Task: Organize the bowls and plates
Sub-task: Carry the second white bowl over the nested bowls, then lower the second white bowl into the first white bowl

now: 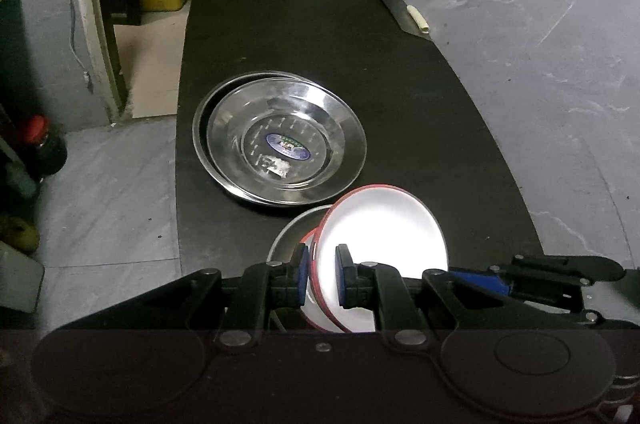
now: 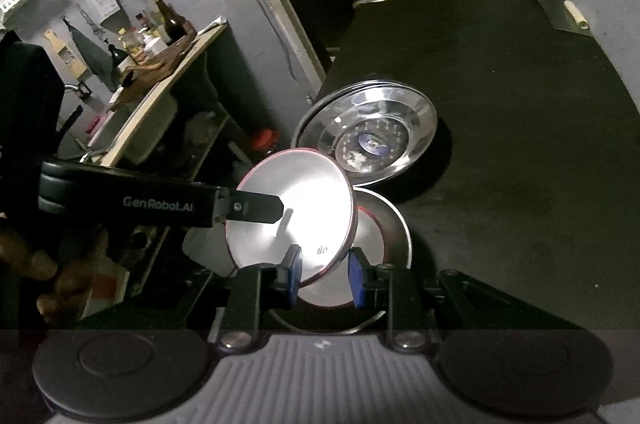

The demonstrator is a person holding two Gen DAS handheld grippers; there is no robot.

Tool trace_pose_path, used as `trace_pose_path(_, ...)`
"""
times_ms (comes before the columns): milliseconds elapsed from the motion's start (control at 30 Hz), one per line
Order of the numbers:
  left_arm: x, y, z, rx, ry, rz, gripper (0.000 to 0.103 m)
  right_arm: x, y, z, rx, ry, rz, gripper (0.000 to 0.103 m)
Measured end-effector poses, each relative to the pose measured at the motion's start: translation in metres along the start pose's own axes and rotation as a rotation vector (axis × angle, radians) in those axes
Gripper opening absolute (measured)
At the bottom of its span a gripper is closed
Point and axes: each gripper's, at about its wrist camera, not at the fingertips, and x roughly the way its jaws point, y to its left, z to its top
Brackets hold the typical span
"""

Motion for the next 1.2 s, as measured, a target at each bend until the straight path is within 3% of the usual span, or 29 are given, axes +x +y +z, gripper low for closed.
trace_pose_path(700, 0.02, 0.015, 0.01, 0.122, 0.145, -0.046, 0.018, 0.017, 0.012, 0.009, 0.088, 0.073, -0.073, 0.028)
trace_pose_path(1200, 0.02, 0.007, 0.008, 0.177, 0.159, -0.063, 0.018, 0.012, 0.015, 0.01, 0.12, 0.067, -0.124, 0.028)
